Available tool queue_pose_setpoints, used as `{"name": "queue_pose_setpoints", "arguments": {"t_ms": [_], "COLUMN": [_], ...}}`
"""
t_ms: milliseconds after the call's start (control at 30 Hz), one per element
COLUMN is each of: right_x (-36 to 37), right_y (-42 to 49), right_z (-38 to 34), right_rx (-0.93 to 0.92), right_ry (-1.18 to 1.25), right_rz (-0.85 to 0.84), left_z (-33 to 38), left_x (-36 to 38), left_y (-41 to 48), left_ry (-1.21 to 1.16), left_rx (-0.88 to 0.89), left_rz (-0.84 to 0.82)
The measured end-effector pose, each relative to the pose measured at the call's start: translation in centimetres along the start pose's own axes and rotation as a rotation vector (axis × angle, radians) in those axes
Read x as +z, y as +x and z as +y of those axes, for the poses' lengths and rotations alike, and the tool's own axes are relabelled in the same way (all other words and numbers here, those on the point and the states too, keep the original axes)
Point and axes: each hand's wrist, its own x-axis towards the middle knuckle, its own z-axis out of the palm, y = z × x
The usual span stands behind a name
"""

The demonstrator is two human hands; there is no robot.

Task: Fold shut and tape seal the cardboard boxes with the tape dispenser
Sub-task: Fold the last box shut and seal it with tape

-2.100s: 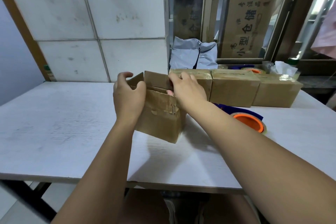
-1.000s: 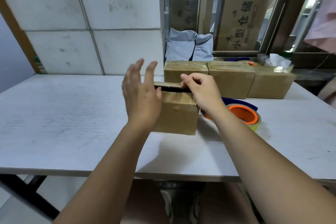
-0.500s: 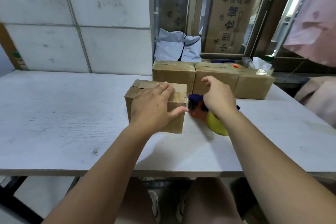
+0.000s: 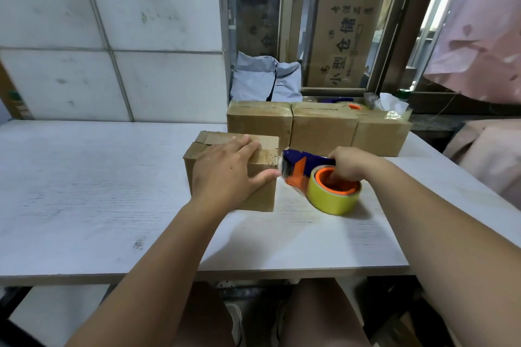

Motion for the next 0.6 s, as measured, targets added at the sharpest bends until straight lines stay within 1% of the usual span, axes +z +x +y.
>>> {"name": "queue_pose_setpoints", "arguments": {"t_ms": [67, 133, 200, 267, 333, 467, 533, 600], "right_x": [0.0, 0.3, 0.9, 1.4, 1.3, -0.1, -1.1, -1.9], "right_y": [0.0, -0.2, -0.5, -0.8, -1.3, -1.7, -2.0, -2.0], "right_z": [0.6, 1.2, 1.7, 1.9, 1.8, 1.0, 0.1, -1.0], "right_rx": [0.008, 0.025, 0.011, -0.066, -0.14, -0.167, -0.166, -0.176], "right_ry": [0.121, 0.319, 0.583, 0.912, 1.163, 1.428, 1.58, 1.626], "right_rz": [-0.041, -0.075, -0.122, -0.205, -0.256, -0.337, -0.326, -0.277], "left_z": [0.1, 0.2, 0.2, 0.0, 0.0, 0.2, 0.4, 0.7], "left_x": [0.0, 0.1, 0.2, 0.2, 0.1, 0.1, 0.2, 0.3], "left_y": [-0.1, -0.1, 0.0, 0.2, 0.3, 0.4, 0.5, 0.9], "left_ry": [0.0, -0.006, -0.017, -0.025, -0.017, -0.001, -0.001, -0.003], "left_rx": [-0.008, -0.012, -0.019, -0.023, -0.026, -0.029, -0.012, 0.014], "left_rz": [0.006, 0.021, 0.024, 0.019, 0.011, 0.001, 0.009, -0.014]}}
